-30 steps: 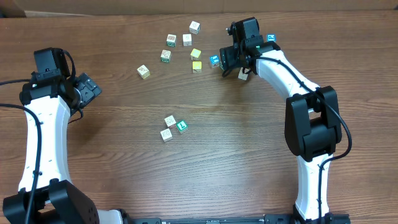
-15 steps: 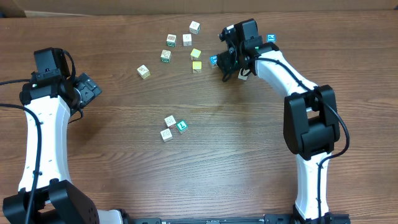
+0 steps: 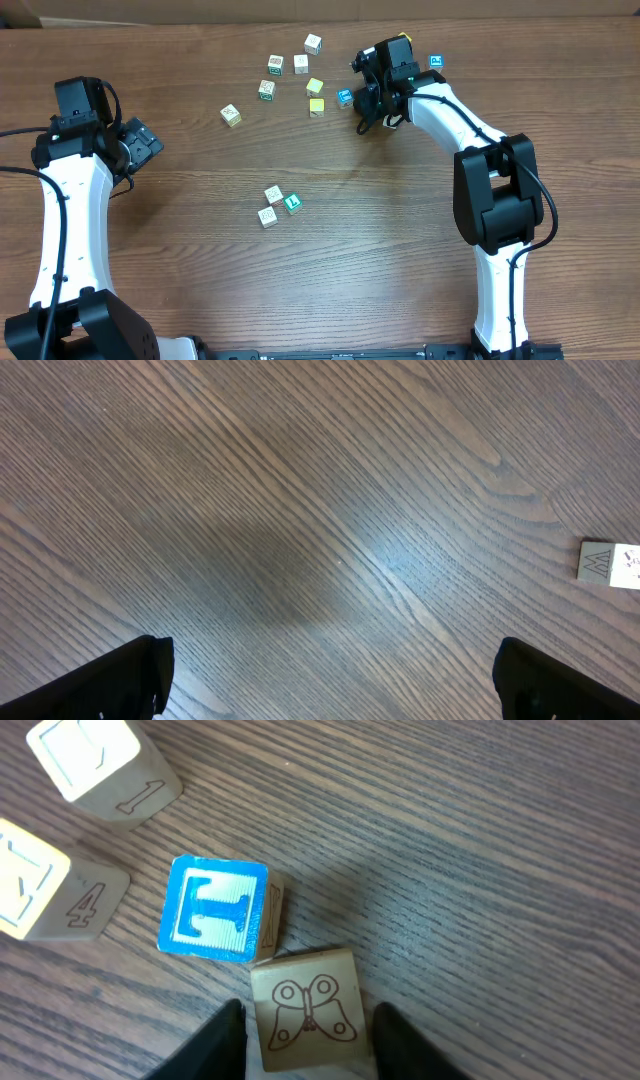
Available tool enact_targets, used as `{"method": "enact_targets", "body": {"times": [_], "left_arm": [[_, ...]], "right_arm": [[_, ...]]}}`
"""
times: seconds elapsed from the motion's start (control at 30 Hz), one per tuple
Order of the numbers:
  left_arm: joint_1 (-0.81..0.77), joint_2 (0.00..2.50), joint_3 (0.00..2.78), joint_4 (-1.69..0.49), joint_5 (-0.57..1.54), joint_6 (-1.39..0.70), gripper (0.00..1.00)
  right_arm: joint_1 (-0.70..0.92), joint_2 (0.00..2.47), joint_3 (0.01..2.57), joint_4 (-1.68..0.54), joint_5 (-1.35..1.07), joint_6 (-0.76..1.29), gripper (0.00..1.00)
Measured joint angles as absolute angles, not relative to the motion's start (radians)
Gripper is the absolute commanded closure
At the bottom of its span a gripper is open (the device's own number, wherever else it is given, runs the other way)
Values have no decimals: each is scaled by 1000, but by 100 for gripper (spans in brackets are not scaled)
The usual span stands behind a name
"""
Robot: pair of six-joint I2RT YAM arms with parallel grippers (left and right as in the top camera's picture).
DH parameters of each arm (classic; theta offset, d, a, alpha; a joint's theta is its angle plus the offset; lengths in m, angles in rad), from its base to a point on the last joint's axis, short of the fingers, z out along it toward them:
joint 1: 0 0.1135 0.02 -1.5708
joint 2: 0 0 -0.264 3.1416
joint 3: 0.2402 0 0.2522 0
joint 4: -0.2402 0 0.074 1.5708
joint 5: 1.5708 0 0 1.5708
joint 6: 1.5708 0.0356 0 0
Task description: Form a circle
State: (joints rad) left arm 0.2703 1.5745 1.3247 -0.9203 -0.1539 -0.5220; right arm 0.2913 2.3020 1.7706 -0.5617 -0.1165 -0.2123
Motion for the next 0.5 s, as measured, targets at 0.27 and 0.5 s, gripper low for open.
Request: {"method": "enact_targets", "body": {"times": [0.27, 0.5], "left_arm": [[270, 1575, 1325, -920, -154, -522, 1], [270, 1575, 1325, -921, -154, -522, 0]], "right_arm": [[292, 2288, 1771, -565, -117, -210, 77], [292, 2169, 1771, -614, -126, -210, 77]]}}
